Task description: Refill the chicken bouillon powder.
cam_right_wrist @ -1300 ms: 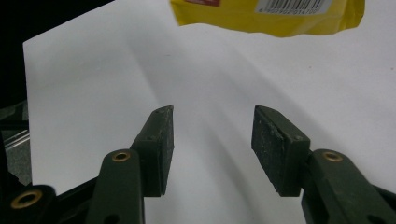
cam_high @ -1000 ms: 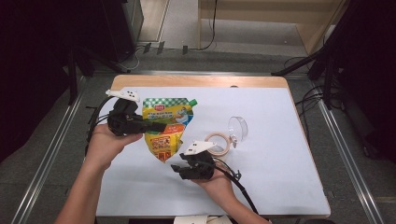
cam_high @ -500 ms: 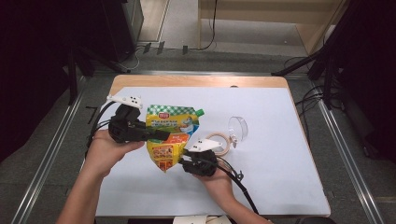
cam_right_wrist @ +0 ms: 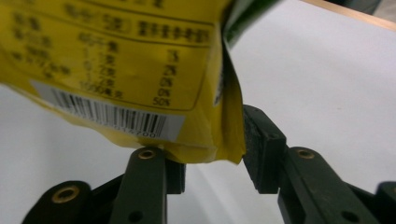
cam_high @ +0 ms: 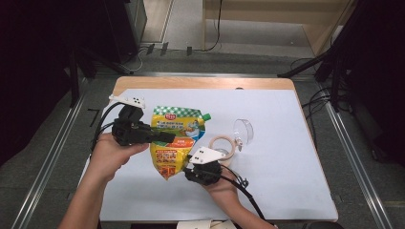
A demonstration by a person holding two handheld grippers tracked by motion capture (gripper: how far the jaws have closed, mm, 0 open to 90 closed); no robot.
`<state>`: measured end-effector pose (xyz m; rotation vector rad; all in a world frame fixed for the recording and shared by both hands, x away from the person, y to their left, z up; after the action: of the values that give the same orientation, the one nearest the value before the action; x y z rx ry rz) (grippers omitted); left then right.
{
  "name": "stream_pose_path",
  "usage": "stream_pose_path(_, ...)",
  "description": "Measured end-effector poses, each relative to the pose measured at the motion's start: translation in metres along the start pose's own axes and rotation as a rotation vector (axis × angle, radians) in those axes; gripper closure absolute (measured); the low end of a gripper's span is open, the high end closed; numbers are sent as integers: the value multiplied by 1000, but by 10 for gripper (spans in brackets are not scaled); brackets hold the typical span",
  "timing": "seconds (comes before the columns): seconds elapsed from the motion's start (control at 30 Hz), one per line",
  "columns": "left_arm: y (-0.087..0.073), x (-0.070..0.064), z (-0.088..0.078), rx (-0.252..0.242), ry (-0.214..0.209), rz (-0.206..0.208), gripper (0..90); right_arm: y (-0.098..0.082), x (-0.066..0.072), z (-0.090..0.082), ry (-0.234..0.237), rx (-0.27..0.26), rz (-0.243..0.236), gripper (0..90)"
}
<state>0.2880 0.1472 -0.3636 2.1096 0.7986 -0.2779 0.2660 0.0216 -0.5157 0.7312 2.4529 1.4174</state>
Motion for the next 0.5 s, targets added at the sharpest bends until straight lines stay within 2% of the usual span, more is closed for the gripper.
stream_pose_path(0.03,0,0,0,0,0,0,894,0,0,0,0,0,0,626)
stream_pose_path(0.13,2,-2,7,-4,11,2,889,1,13,-1,-4,10,-67,620)
stream_pose_path(0.17,2,-2,7,-4,11,2,888,1,13,-1,-4,10,-67,620)
stream_pose_path(0.27,4,-1,12,-7,20,-4,880,4,30,-5,2,-4,-148,623)
stream_pose_path(0.4,4,0,17,-2,30,-4,872,6,39,-7,11,1,-169,623)
stream_pose_path(0.5,5,1,22,2,56,5,854,7,44,-8,29,7,-157,624)
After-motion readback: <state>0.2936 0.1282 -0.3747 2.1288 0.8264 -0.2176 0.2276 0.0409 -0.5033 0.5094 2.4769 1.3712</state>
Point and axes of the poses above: each handheld gripper's, and its own axes: z roughly forward along the jaws, y roughly out of its top, x roughly to its left, the point moved 6 cm from there along z, roughly forward along the jaws, and after that the axes turned 4 degrees about x, right-handed, at the moved point
